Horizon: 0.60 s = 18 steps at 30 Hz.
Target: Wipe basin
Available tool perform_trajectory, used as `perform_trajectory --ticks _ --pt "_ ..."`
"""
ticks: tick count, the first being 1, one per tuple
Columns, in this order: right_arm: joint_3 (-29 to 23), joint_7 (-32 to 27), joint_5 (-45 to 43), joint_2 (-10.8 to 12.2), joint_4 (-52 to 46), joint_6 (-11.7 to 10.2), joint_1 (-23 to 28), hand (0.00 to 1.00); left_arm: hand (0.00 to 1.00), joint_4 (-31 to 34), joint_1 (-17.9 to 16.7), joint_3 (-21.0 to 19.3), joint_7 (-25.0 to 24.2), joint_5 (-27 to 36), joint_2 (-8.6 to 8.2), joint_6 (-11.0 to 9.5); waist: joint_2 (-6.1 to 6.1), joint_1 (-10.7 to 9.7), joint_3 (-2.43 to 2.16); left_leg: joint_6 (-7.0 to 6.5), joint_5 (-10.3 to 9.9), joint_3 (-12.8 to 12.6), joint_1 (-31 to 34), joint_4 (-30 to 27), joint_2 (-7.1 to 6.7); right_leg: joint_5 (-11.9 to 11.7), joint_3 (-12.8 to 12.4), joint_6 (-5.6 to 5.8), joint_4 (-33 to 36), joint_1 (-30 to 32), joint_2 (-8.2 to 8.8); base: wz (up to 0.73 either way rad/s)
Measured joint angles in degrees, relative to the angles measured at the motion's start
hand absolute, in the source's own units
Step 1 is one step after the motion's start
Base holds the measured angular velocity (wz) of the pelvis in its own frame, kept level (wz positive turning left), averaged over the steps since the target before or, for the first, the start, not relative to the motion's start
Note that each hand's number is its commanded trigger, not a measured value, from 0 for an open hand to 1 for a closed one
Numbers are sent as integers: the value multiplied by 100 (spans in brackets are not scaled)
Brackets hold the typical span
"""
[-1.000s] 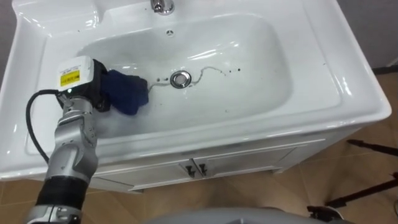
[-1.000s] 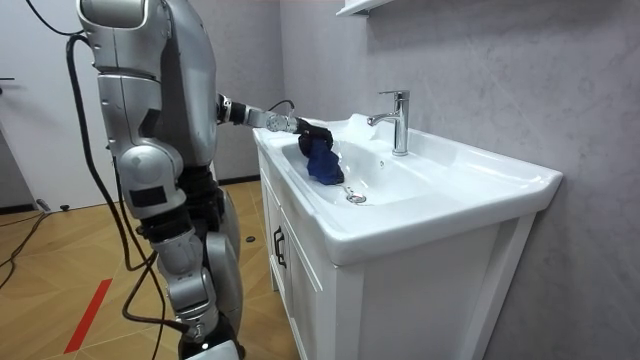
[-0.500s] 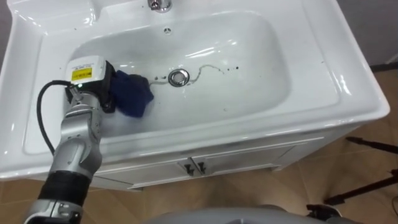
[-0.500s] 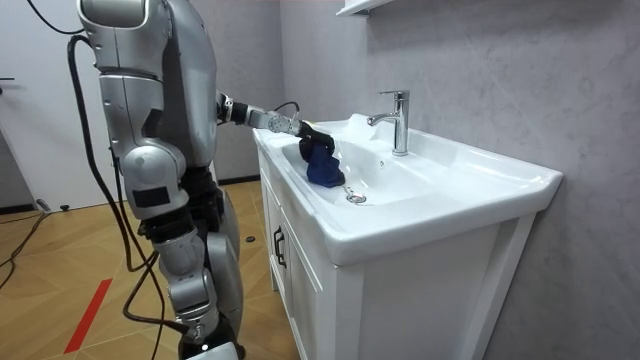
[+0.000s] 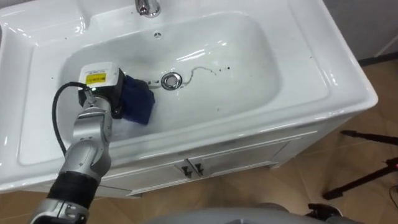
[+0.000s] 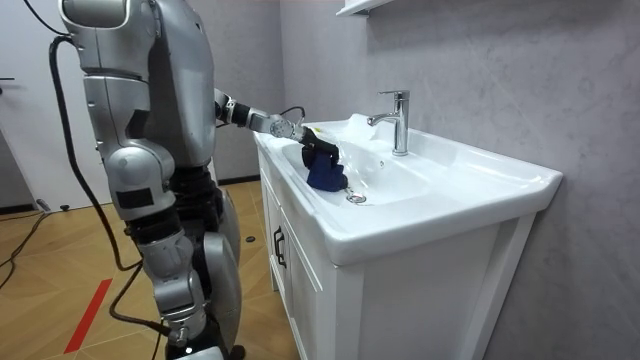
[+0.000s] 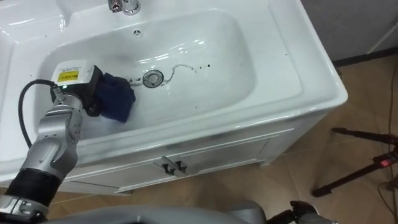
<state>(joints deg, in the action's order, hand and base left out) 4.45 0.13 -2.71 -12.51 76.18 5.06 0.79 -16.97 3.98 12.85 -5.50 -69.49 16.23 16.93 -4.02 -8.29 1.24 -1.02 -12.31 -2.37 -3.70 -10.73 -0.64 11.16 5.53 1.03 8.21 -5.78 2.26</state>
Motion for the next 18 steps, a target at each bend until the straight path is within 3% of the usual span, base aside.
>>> perform_trajectory --ticks 2,7,11,18 --pt "-2 4 -24 -2 9 4 47 0 100 -24 0 88 -2 -43 -2 60 33 -46 16 0 0 -56 -6 7 2 0 -31 0 18 10 2 -6" --pt "8 61 -14 0 60 69 69 0 100 -244 4 152 -4 -107 -28 149 65 -145 -18 0 0 -163 -112 16 8 1 -143 1 58 -21 2 -11" --pt "106 65 -44 10 153 206 71 0 100 -479 39 158 39 -107 -125 210 71 -265 -18 0 0 -244 -197 46 14 1 -182 2 81 -38 -1 -5" --pt "104 60 -202 166 160 460 153 0 100 -703 149 86 161 -88 -314 388 223 -329 -48 0 0 -675 -304 104 87 -39 -464 10 71 49 -67 -20"
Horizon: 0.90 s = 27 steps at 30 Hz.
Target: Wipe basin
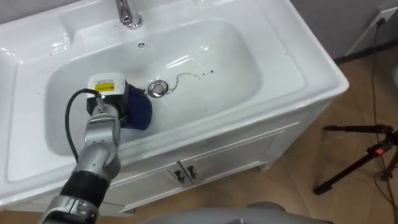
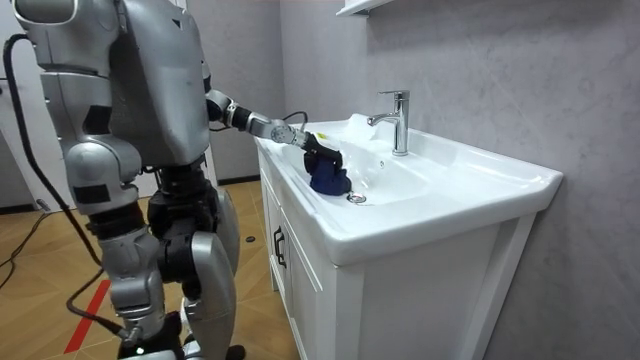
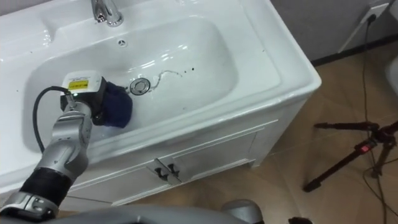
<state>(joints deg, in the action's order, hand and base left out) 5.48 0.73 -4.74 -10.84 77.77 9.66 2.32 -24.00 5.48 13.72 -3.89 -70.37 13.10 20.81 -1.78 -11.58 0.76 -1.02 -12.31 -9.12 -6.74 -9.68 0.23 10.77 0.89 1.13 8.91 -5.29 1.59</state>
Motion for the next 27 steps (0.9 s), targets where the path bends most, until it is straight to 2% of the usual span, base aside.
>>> perform_trajectory --ticks 4,8,13,18,21,23,25,27 --pt "-12 15 -7 -4 -17 152 3 0 100 -213 32 -3 278 125 -113 89 32 -74 -7 0 0 -209 -53 24 12 -45 -211 14 43 47 -19 -28" --pt "-128 122 -144 48 -67 253 41 0 100 -367 128 -186 446 346 -283 130 70 -174 -7 1 -2 -419 -106 78 37 -59 -425 19 99 149 -65 -27" --pt "-144 134 -276 74 -282 407 139 0 100 -420 143 -243 649 581 -300 162 93 -252 -6 15 -10 -683 -150 137 120 -148 -671 -20 85 252 -174 -31" --pt "-225 198 -378 93 -427 490 258 0 100 -574 220 -244 854 804 -333 202 99 -463 -9 80 -60 -833 -205 150 224 -193 -784 -84 82 253 -287 -15" --pt "-224 210 -387 92 -419 555 355 0 100 -952 518 -288 999 1196 -423 203 70 -489 -17 83 -60 -937 -245 149 242 -203 -902 -92 93 264 -319 -13" --pt "-226 268 -410 93 -411 566 374 0 100 -1103 589 -414 1026 1376 -442 203 49 -556 -25 104 -74 -1013 -295 149 257 -216 -1030 -95 88 248 -351 -31" --pt "-269 321 -423 93 -423 610 455 0 100 -1154 642 -493 1069 1588 -462 204 -1 -618 -53 120 -89 -1124 -305 156 267 -232 -1140 -86 97 294 -378 -29" --pt "-368 321 -434 91 -422 668 483 0 100 -1163 645 -543 1131 1766 -441 204 -53 -674 -53 121 -89 -1211 -309 194 274 -267 -1223 -79 107 357 -407 -27"
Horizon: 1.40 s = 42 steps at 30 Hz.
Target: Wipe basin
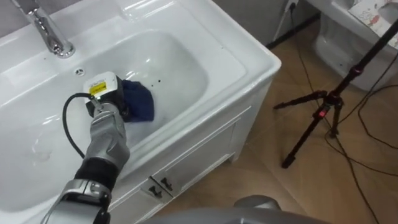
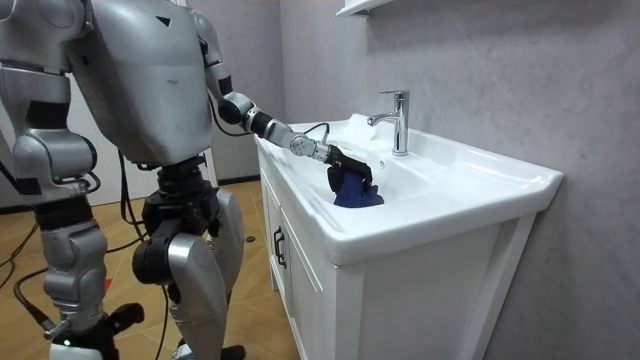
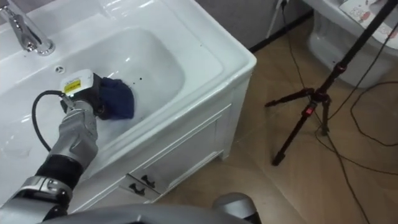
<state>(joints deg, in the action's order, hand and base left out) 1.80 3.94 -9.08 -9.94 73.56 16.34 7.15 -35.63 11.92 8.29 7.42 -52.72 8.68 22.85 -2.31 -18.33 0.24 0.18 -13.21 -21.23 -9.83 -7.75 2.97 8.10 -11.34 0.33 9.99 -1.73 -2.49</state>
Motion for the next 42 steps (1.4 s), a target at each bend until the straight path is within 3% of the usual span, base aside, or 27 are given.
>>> perform_trajectory --ticks 4,12,20,23,32,37,42 --pt "-98 47 -9 -2 6 12 104 0 100 -107 68 -64 108 261 96 0 -20 -63 3 28 -18 -228 -28 15 39 -39 -251 -8 74 112 -92 -35" --pt "-279 119 -325 6 -20 82 149 0 100 -341 229 -145 224 327 135 1 -69 -260 37 27 -26 -368 -31 47 50 -104 -437 14 76 178 -146 -12" --pt "-301 104 -516 19 -123 93 137 0 100 -339 384 -118 205 373 172 5 -81 -324 45 21 -36 -375 31 44 40 -114 -443 25 75 241 -143 0" --pt "-299 93 -550 4 -161 107 126 0 100 -338 511 -5 189 372 165 67 -132 -336 71 16 -46 -369 42 52 40 -113 -434 26 61 246 -140 0" --pt "-293 116 -948 -16 -145 142 80 0 100 -135 893 468 24 491 205 337 -305 -532 64 14 -45 -285 152 37 28 -114 -294 27 45 275 -82 7" --pt "-291 137 -949 -36 -44 204 80 0 100 -133 1195 620 -38 493 207 336 -392 -603 67 13 -45 -283 193 36 29 -116 -273 28 -14 257 -69 0" --pt "-231 113 -944 -56 20 204 99 0 100 -132 1232 649 -61 512 294 301 -399 -634 86 13 -44 -215 203 -3 27 -117 -241 27 -7 221 -52 2"
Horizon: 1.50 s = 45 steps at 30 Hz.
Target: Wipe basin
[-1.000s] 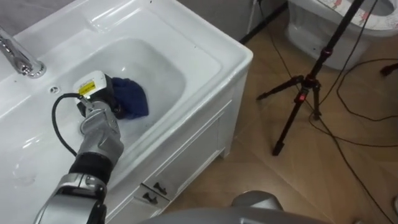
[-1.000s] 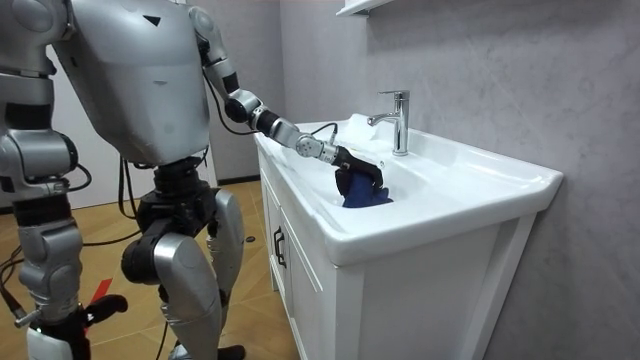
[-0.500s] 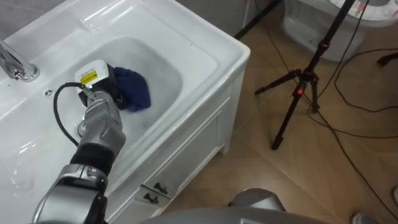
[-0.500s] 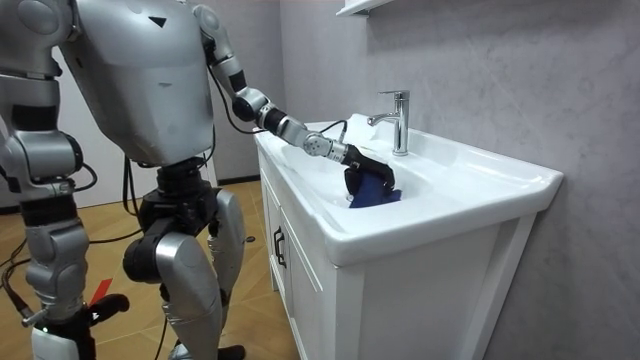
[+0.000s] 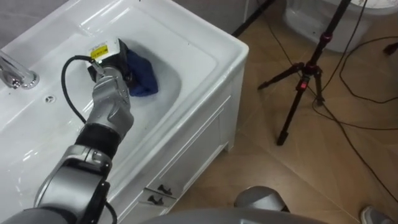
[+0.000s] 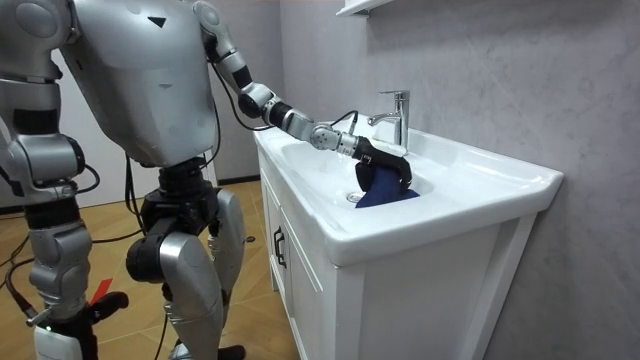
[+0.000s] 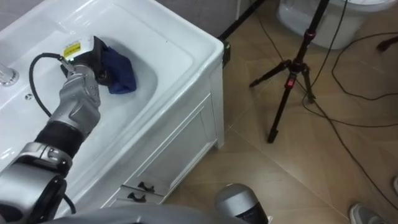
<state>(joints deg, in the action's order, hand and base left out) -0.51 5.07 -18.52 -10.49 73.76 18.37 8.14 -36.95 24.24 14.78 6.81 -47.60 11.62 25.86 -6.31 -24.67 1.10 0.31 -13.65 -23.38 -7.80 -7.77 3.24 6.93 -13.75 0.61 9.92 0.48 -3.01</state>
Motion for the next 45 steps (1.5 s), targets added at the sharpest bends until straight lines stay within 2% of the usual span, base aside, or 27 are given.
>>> perform_trajectory --ticks 6,13,16,19,21,22,24,25,27,29,33,35,40,43,45 --pt "46 -77 5 -16 -97 -32 -51 0 100 -18 3 -53 3 37 103 -236 67 43 46 -2 1 1 29 -2 -6 4 5 6 -23 15 5 1" --pt "56 -111 -9 2 -304 -9 -17 0 100 -54 -31 -57 26 35 65 -387 75 196 49 -2 1 90 5 0 -10 5 47 4 -31 -27 10 2" --pt "60 -114 -4 16 -300 -4 -6 0 100 -331 -41 -56 42 26 26 -528 102 280 62 -2 1 188 -68 1 -10 30 115 -12 -33 -145 15 11" --pt "79 -124 11 10 -335 -7 -11 0 100 -363 -277 -95 68 46 25 -649 127 355 46 -1 2 221 -86 -1 -11 74 180 -29 -11 -165 26 8" --pt "153 -137 34 3 -363 -5 -42 0 100 -372 -540 -108 143 56 -13 -658 150 485 5 0 2 245 -90 -4 -8 74 227 -31 -13 -181 31 4" --pt "152 -140 68 10 -370 -4 -45 0 100 -413 -611 -120 155 48 -16 -673 171 488 -4 -1 3 310 -88 -5 -13 78 316 -37 -15 -205 55 35" --pt "151 -185 364 50 -324 -17 -13 0 100 -780 -840 -310 154 -42 -146 -821 315 510 -48 -5 6 562 -180 -5 -46 154 479 -39 -32 -381 99 52" --pt "135 -203 490 79 -280 -34 2 0 100 -844 -1016 -513 243 -71 -245 -935 383 627 -88 -6 6 609 -227 -5 -52 177 521 -42 -33 -455 113 32" --pt "134 -205 559 119 -245 -32 -10 0 100 -859 -1153 -626 362 -201 -295 -1099 473 799 -129 -6 6 713 -265 -3 -78 213 622 -34 -38 -550 149 30" --pt "134 -250 632 120 -265 -53 -6 0 100 -861 -1317 -665 453 -225 -334 -1160 499 894 -136 -14 8 844 -310 -3 -120 239 743 -14 -57 -664 198 36" --pt "32 -316 622 183 -337 -88 -73 0 100 -867 -1641 -786 879 -734 -432 -1340 519 1144 -144 -44 26 1159 -384 10 -192 299 975 8 -120 -819 283 29" --pt "24 -330 621 193 -354 -85 -78 0 100 -866 -1668 -784 927 -891 -450 -1383 521 1271 -146 -52 30 1253 -393 13 -206 317 1052 8 -126 -863 300 27" --pt "-26 -328 567 197 -330 -71 -200 0 100 -1010 -1675 -802 1148 -1385 -340 -1378 509 1371 -150 -50 32 1432 -390 16 -192 354 1207 -26 -125 -935 290 11" --pt "-80 -331 502 183 -338 7 -178 0 100 -1144 -1708 -1072 1335 -1536 -252 -1313 475 1493 -171 -46 34 1617 -392 17 -183 357 1324 -35 -118 -956 279 6" --pt "-146 -333 443 176 -308 44 -165 0 100 -1223 -1722 -1358 1466 -1703 -196 -1237 455 1689 -185 -34 42 1740 -396 15 -179 356 1520 -37 -108 -963 279 0"
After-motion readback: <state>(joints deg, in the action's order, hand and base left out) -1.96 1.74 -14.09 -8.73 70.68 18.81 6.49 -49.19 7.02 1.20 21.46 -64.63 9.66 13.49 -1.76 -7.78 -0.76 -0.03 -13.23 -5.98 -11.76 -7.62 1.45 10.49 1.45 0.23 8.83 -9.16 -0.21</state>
